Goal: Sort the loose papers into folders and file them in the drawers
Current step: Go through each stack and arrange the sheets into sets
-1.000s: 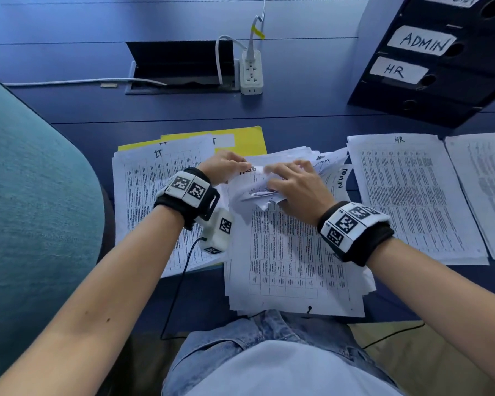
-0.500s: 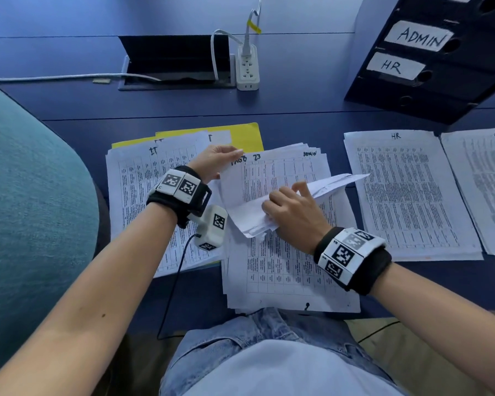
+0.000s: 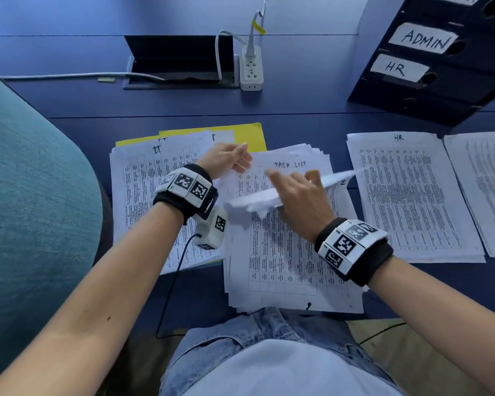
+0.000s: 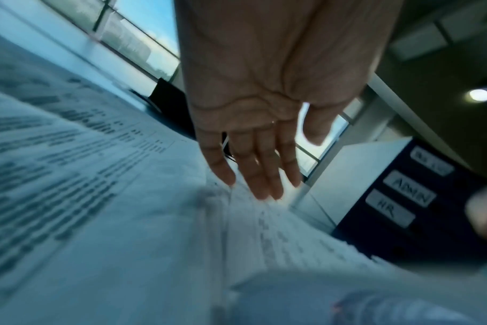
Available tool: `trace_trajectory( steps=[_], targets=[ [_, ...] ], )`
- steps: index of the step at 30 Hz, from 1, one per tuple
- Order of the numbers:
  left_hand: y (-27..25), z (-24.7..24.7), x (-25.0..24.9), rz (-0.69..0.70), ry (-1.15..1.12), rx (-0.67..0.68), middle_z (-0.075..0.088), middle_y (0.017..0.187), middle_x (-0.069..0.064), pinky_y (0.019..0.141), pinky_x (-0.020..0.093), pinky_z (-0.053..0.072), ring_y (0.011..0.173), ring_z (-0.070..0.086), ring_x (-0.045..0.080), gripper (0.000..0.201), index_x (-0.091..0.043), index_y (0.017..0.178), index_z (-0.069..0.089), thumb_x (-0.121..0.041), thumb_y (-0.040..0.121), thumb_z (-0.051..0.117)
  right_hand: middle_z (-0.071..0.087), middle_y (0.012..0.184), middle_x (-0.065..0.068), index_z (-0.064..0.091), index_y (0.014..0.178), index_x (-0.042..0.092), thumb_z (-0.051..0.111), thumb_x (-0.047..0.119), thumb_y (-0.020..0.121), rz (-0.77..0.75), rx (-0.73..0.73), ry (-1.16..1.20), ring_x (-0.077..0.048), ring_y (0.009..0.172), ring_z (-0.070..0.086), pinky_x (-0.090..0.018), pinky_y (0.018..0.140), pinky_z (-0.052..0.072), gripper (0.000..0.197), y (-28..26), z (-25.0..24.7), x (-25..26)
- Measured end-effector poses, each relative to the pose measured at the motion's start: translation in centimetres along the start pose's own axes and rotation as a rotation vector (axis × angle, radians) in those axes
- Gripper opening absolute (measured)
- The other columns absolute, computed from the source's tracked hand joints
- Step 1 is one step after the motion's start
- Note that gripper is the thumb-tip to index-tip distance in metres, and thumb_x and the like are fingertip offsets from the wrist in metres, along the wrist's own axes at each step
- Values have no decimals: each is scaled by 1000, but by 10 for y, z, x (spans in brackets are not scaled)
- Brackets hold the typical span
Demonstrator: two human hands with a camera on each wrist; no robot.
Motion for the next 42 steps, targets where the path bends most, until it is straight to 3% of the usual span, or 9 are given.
trace_trajectory(
  steps=[4, 10, 16, 22, 28, 33, 37, 39, 42],
  targets=[
    [8, -5, 8, -28, 537, -136, 49, 126, 16, 105, 35, 33, 121, 43, 29, 31, -7, 122, 56, -20, 98, 41, 59, 58, -4, 61, 63, 11, 77, 0, 48, -79, 110, -44, -20, 50, 57, -32, 67, 34, 25, -16, 6, 18],
    [10, 0, 9, -69, 692, -144, 33, 135, 14, 108, 38, 25, 129, 26, 29, 37, -14, 131, 45, -23, 95, 45, 63, 68, -7, 63, 75, 10, 77, -3, 39, -6, 246, 32, -26, 60, 59, -34, 62, 47, 41, -18, 16, 19],
    [11, 0, 2, 36, 691, -168, 49, 122, 12, 103, 41, 35, 120, 42, 30, 31, -14, 120, 55, -14, 89, 55, 63, 66, -9, 61, 76, 6, 73, -7, 51, 58, 358, 104, -27, 58, 59, -33, 56, 48, 31, -11, 23, 10],
    [1, 2, -11, 154, 730, -192, 58, 110, 7, 95, 38, 36, 112, 46, 24, 19, -12, 107, 62, -15, 90, 53, 60, 111, -15, 66, 99, 5, 60, 4, 79, 98, 486, 35, -30, 99, 55, -41, 84, 43, 21, -2, 24, 0],
    [-14, 14, -12, 177, 478, 104, 47, 67, -4, 63, 18, 35, 70, 43, 14, 11, -11, 79, 53, -6, 86, 60, 51, 130, -23, 72, 72, 11, 79, 7, 48, 153, 497, -64, -40, 113, 51, -51, 85, 44, 25, -1, 20, -15],
    [-16, 26, 0, 79, 438, 256, 46, 57, -9, 56, 16, 31, 49, 42, -2, 25, -15, 67, 49, -7, 85, 65, 45, 128, -13, 67, 103, 11, 63, 12, 76, 186, 522, -68, -27, 112, 48, -41, 95, 26, 27, -10, 18, -20],
    [-21, 12, -11, 165, 397, -80, 49, 98, 3, 76, 21, 36, 85, 46, 13, 45, -15, 127, 42, -7, 87, 60, 62, 105, -5, 62, 104, 12, 60, 13, 80, 201, 410, -43, -23, 104, 53, -40, 97, 21, 24, -4, 11, -28],
    [-25, 11, -19, 275, 288, -134, 46, 124, 5, 95, 26, 38, 109, 45, 12, 58, -14, 138, 31, -22, 88, 60, 67, 93, -7, 63, 100, 11, 64, 12, 78, 281, 239, 28, -25, 95, 58, -39, 94, 20, 22, 6, 0, -37],
    [-31, 18, -19, 215, 41, -30, 51, 131, 3, 104, 33, 37, 120, 47, 15, 100, -20, 126, 51, -92, 58, 37, 67, 89, -5, 61, 97, 11, 62, 15, 83, 387, 122, 71, -25, 95, 56, -35, 90, 17, 14, 18, -13, -51]
  ],
)
Point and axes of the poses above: each hand's wrist, its own y-axis towards the middle knuckle, its own z-axis out of the palm, x = y × z, the point moved 7 cm from there along y, towards the middle knuckle
